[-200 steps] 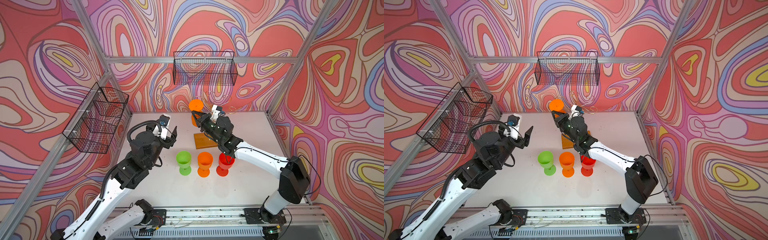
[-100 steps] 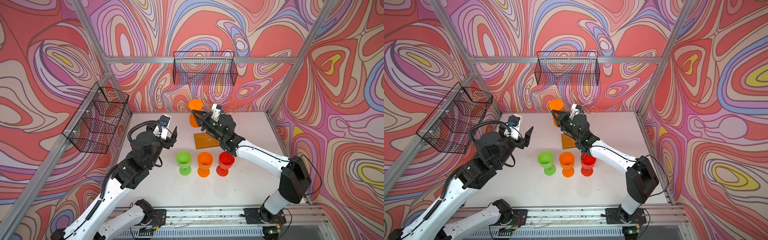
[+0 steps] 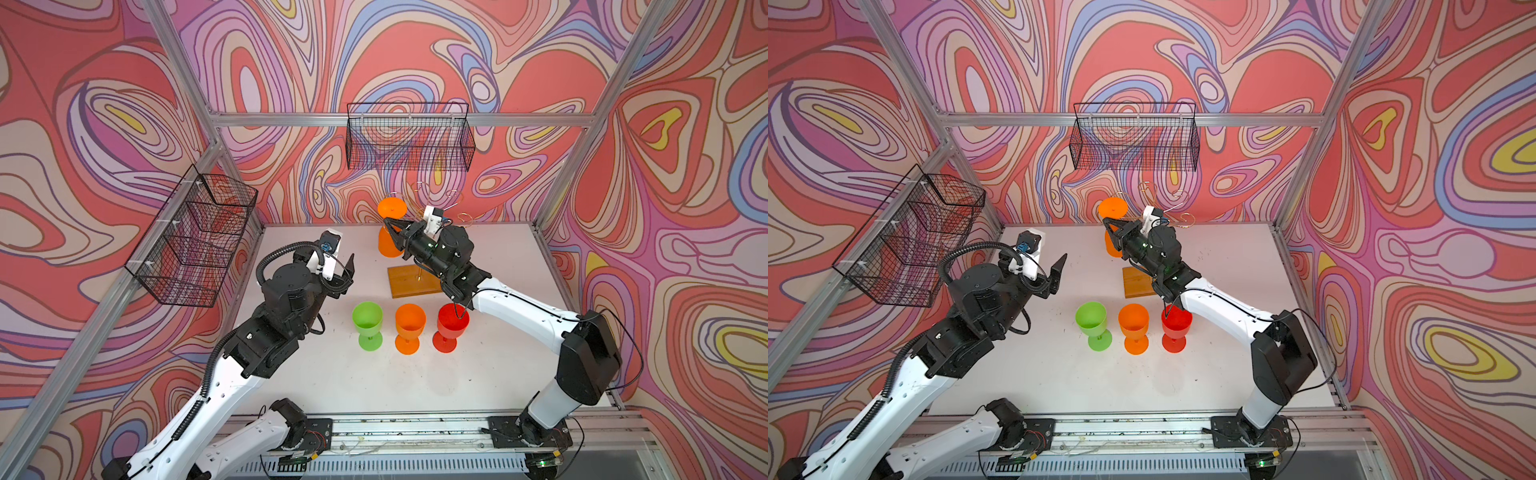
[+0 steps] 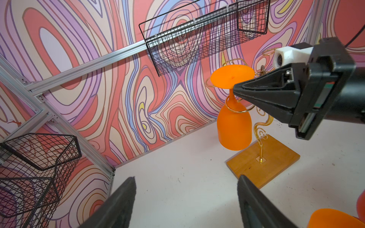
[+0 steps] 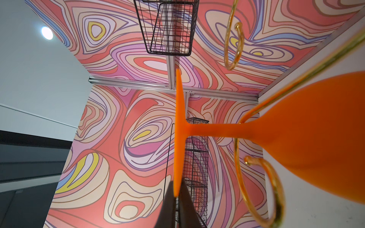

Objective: Take the wine glass off the wine glass rack
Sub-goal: Pick up the wine glass from the wine glass rack.

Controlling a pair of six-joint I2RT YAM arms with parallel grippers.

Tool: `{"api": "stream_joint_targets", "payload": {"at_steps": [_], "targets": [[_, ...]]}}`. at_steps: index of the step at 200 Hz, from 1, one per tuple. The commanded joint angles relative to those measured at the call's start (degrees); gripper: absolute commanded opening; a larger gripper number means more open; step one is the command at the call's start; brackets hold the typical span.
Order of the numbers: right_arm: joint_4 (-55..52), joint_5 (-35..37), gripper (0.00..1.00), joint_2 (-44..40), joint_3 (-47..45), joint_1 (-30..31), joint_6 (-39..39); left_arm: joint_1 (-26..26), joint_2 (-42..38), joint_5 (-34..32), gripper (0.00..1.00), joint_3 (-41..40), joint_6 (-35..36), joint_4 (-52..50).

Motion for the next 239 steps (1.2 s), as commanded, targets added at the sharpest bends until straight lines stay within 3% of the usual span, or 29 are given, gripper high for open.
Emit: {"api": "stream_joint_targets", "payload": {"at_steps": [1, 239], "targets": [[-4.8, 1.7, 0.0, -0.8, 0.4, -0.9, -1.6, 0.4, -0.7, -0.6, 0.8, -0.6, 0.4, 0.0], [-9.5, 2.9, 0.0, -7.5, -3.0, -0.9, -2.5, 0.4, 0.0, -0.3, 0.8, -0.3, 0.2, 0.3]]}}
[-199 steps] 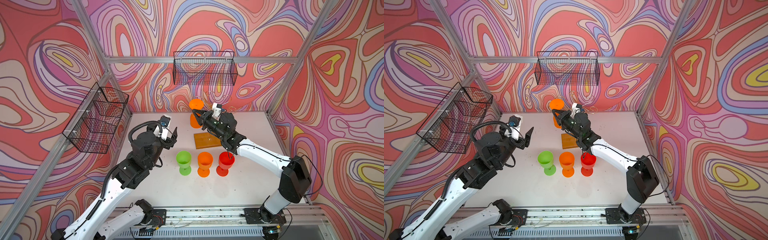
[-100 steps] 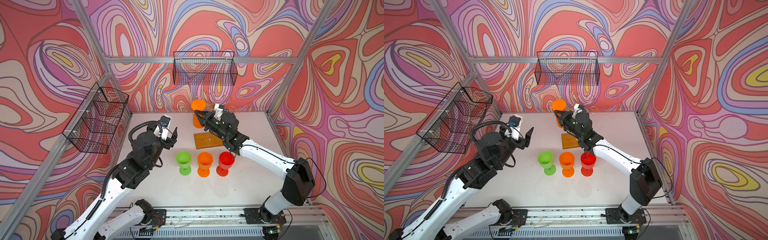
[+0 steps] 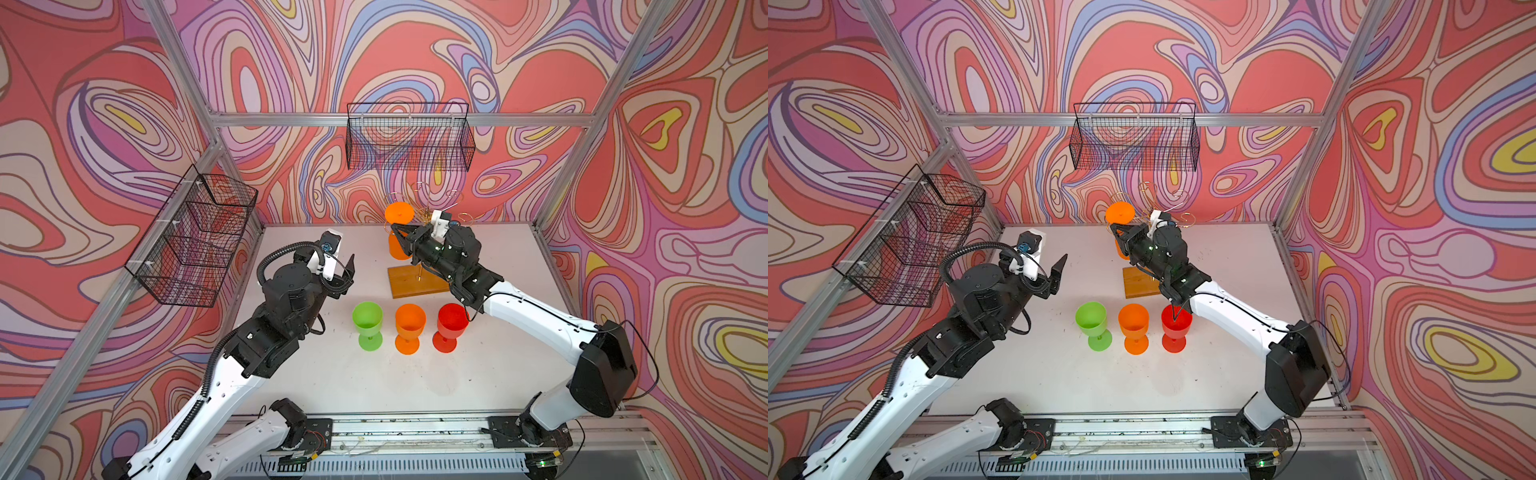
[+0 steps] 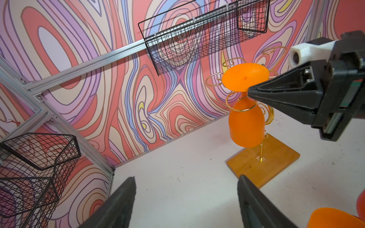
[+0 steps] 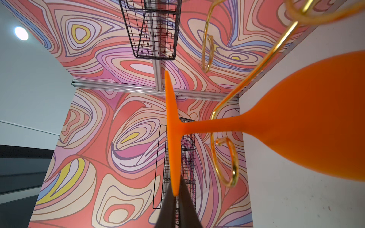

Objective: Take the wine glass off the wine glass rack
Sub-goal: Pick up the wine glass from the wine glass rack.

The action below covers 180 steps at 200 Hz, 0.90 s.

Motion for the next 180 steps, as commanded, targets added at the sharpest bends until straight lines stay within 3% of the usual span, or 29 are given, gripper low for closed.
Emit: {"api": "stream_joint_targets", "payload": {"at_steps": [1, 180], "targets": [[-0.9, 1.6, 0.0, -2.1, -0.7, -0.6, -1.2, 0.4, 0.0, -0.4, 0.8, -0.3, 0.2, 0.3], [-2.7, -0.4, 0.0, -4.9, -3.2, -0.5, 0.5, 0.4, 0.5, -0.5, 0.8, -0.3, 0.1, 0.2]]}}
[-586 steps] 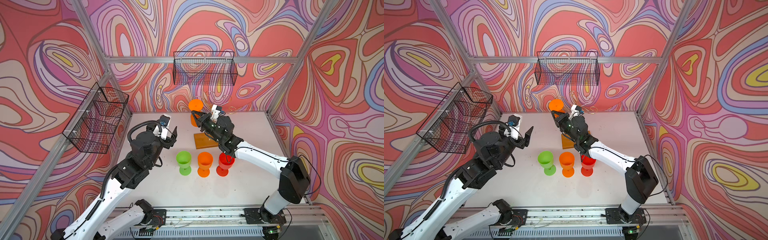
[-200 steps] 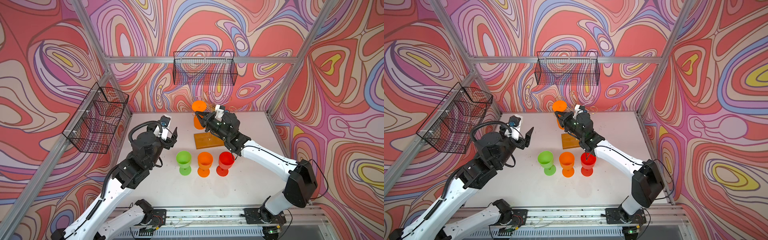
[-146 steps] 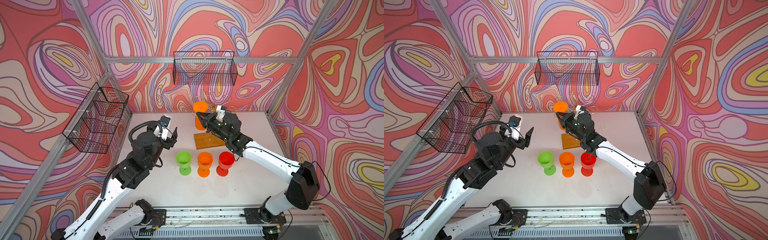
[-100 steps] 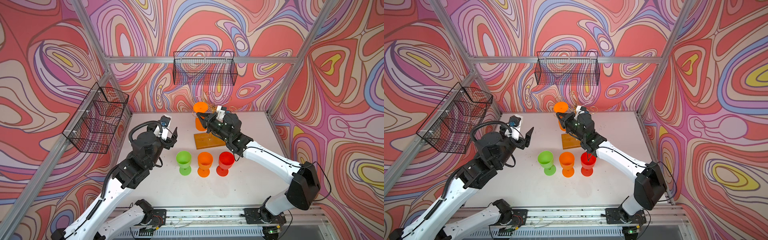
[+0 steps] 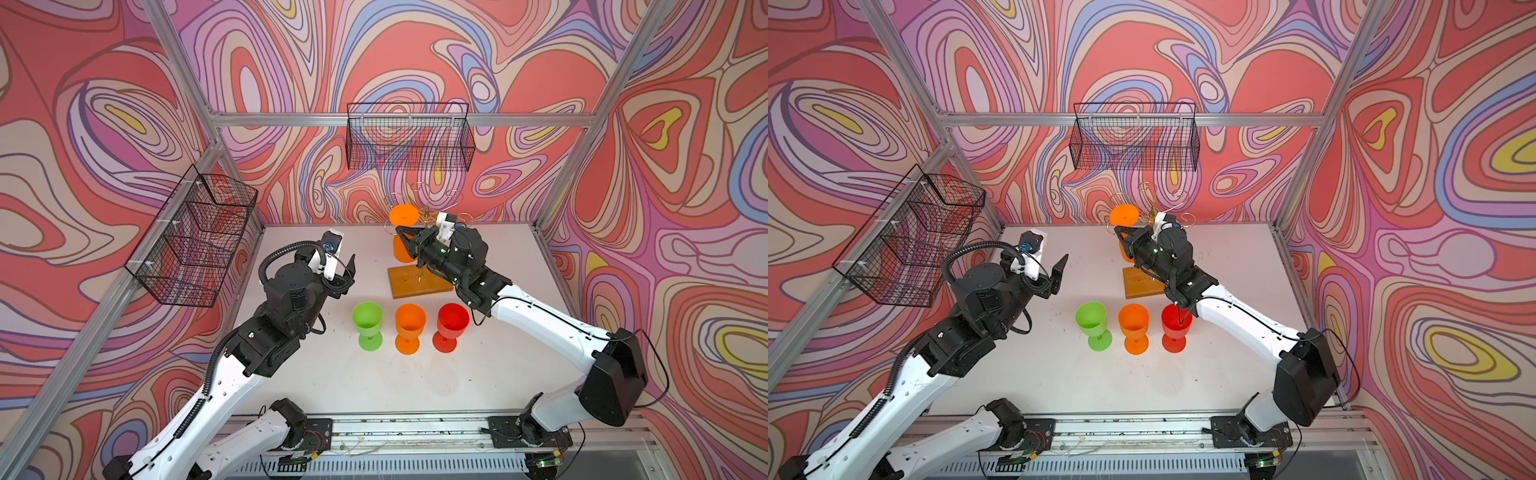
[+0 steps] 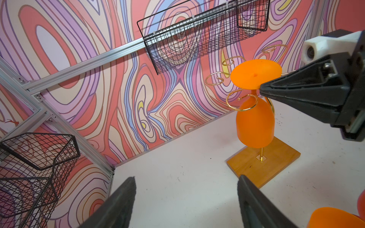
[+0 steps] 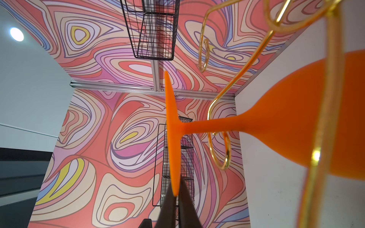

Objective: Take the wine glass off the wine glass rack
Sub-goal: Pick up the wine glass from the wine glass rack.

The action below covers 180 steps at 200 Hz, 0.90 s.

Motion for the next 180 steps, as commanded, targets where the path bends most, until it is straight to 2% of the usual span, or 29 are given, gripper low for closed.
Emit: {"api": "stream_joint_targets", "payload": {"at_steps": [1, 77, 180], "targets": [[0.0, -0.5, 0.0, -1.8, -1.4, -0.5, 0.4, 0.4, 0.1, -0.5, 0.8, -0.3, 0.1, 0.2], [-0.6, -0.3, 0.0, -4.0, -3.0, -0.5, 0.8, 0.4, 0.6, -0.3, 0.8, -0.2, -0.1, 0.4], [-3.7, -3.7, 0.0, -5.7, -1.3, -0.4, 1.2, 0.5, 0.9, -0.5, 0.8, -0.2, -0.1, 0.7]]}}
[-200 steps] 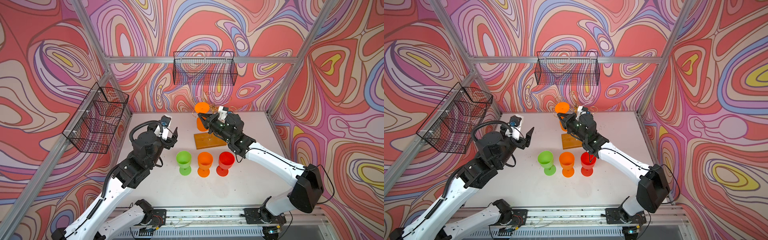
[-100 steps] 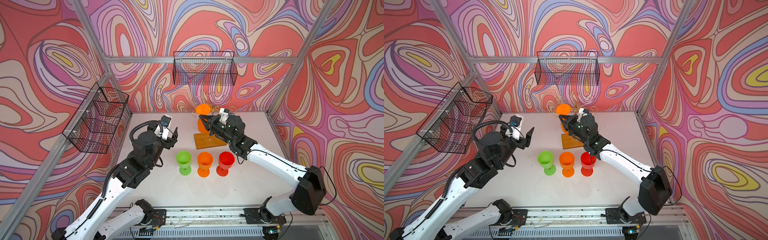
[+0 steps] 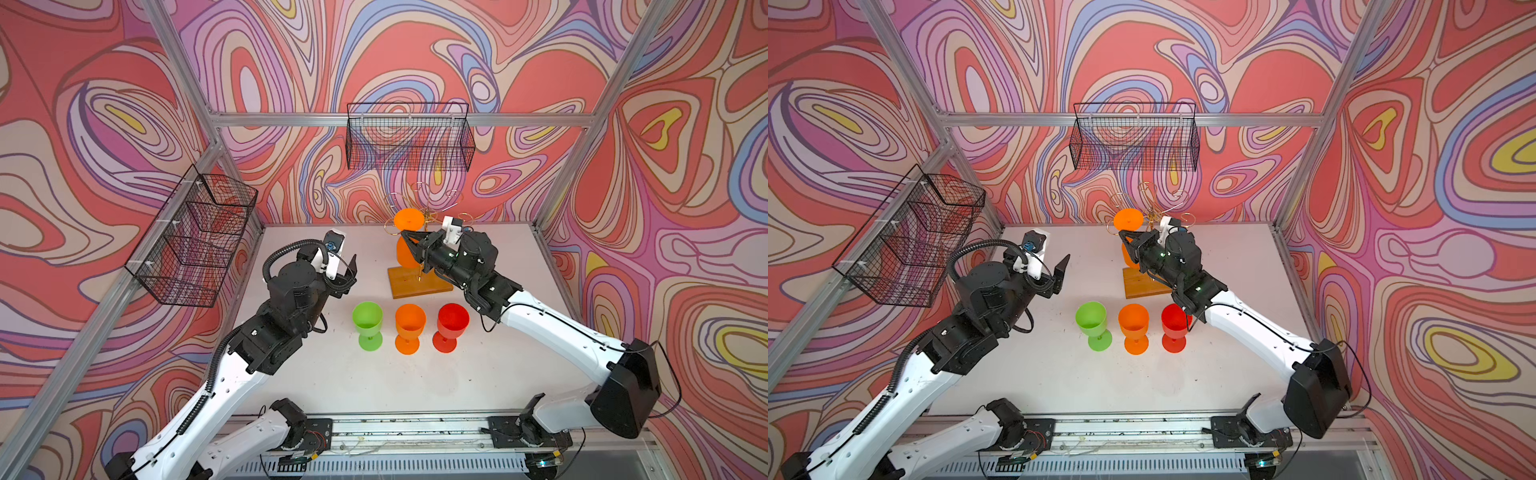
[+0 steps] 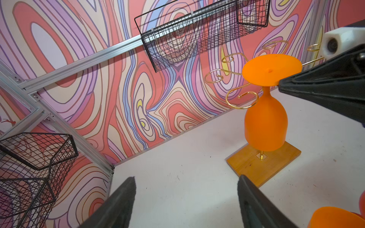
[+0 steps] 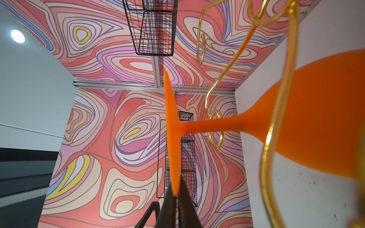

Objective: Take the wine glass off the wine glass rack
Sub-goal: Pick up the wine glass from the wine glass rack.

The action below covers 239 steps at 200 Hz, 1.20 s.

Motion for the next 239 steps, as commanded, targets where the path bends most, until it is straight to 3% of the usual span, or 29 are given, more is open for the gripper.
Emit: {"api": "stream_joint_targets", "payload": {"at_steps": [1, 239], "targets": [[-1.6, -2.0, 0.0, -0.9, 1.5, -0.1, -0.3, 0.4, 0.0, -0.5, 0.8, -0.2, -0.1, 0.7], [-6.4, -4.5, 0.0, -2.7, 8.2, 0.2, -3.3, 0.7, 1.2, -0.2, 0.8, -0.2, -0.5, 0.6]]}}
